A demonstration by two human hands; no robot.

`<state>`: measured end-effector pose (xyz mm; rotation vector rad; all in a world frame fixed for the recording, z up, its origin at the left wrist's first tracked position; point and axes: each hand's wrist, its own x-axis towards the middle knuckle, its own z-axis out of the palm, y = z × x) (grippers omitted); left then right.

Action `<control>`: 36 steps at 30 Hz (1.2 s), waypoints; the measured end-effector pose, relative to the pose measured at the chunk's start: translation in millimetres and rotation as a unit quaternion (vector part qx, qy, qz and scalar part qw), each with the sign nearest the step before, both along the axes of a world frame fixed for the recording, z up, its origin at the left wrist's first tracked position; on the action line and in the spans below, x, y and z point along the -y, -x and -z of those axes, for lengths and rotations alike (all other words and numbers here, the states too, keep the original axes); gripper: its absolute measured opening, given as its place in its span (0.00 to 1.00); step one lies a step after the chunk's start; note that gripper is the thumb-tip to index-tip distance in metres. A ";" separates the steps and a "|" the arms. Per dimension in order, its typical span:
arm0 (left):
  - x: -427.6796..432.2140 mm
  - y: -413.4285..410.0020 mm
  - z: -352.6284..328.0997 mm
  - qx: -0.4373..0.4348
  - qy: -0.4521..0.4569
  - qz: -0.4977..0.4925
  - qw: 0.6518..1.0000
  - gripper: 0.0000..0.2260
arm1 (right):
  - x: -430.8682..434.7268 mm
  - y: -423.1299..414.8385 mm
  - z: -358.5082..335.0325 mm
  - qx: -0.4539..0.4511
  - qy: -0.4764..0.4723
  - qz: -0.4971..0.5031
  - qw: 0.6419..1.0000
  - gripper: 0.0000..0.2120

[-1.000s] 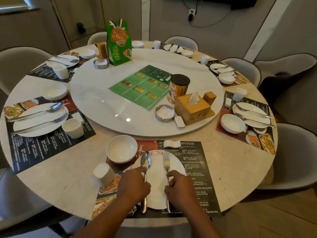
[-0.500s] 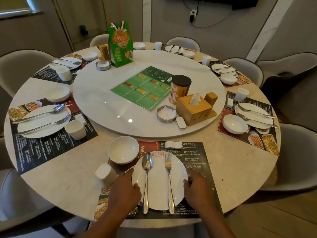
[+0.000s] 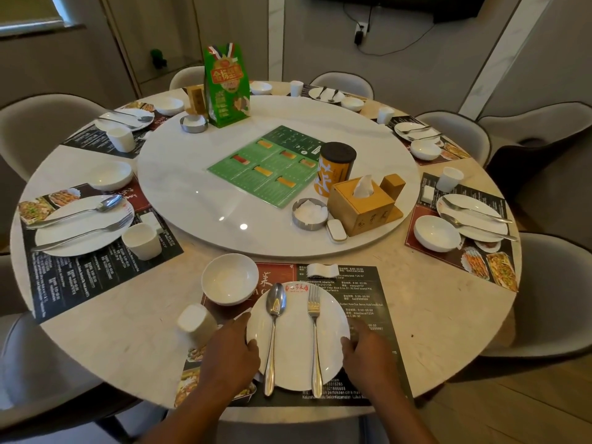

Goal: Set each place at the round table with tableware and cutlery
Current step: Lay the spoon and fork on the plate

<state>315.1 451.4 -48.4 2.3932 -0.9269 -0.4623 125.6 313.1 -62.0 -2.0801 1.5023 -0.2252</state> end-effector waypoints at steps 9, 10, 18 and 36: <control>-39.4 -4.2 -4.0 -0.024 -0.019 -0.050 0.998 0.04 | -44.7 -78.3 -47.9 0.070 0.090 -0.147 0.983 0.22; -45.4 -7.5 -5.9 -0.024 -0.035 -0.049 0.998 0.03 | -53.1 -92.8 -54.1 0.080 0.085 -0.188 0.975 0.23; -104.9 -67.5 -10.9 0.001 -0.054 -0.081 0.995 0.11 | -96.6 -191.6 -39.2 -0.034 0.105 -0.410 0.905 0.34; -97.1 -98.9 -15.0 -0.138 0.013 -0.069 0.988 0.20 | -117.9 -197.8 -35.1 0.124 0.015 -0.263 0.957 0.26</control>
